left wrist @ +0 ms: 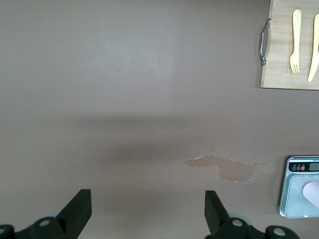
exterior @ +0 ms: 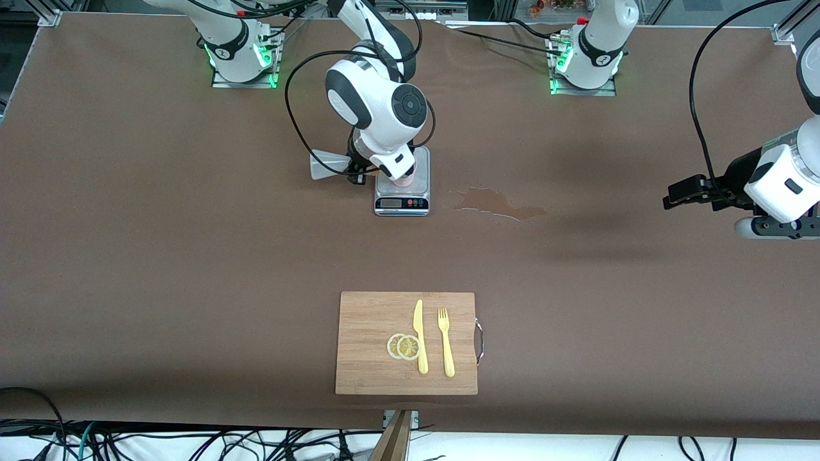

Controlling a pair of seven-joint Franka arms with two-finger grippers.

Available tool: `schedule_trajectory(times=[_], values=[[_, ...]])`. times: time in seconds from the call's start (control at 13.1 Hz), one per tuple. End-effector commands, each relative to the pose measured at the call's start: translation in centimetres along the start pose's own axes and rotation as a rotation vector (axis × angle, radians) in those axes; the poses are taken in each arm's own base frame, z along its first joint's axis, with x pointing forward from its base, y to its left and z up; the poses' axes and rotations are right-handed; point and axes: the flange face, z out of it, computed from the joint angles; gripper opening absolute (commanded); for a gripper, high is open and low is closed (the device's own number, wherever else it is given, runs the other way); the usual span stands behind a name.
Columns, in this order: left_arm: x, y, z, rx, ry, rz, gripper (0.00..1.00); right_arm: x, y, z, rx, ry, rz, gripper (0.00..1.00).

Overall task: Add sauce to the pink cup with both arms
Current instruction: 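Tilt the bottle nozzle into the pink cup to squeeze sauce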

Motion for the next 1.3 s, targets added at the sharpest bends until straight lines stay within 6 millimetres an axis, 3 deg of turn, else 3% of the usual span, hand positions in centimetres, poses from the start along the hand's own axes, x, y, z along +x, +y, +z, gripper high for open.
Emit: schedule_trajectory(times=[0.0,0.23,0.76,1.22], values=[[0.3,0.3,-0.5,0.005,-0.004,0.025,1.00,0.6,-1.9,-0.5,-0.047,-0.078,0.047,0.25],[0.3,0.1,-0.5,0.005,-0.004,0.022,1.00,1.6,-3.3,-0.9,-0.087,-0.120,0.098,0.25],[0.3,0.1,-0.5,0.003,-0.004,0.024,1.00,1.3,-2.7,-0.8,-0.073,-0.093,0.113,0.25],[0.3,-0.1,-0.5,0.002,-0.003,0.021,1.00,-0.3,-1.9,-2.8,-0.048,0.023,0.106,0.25]])
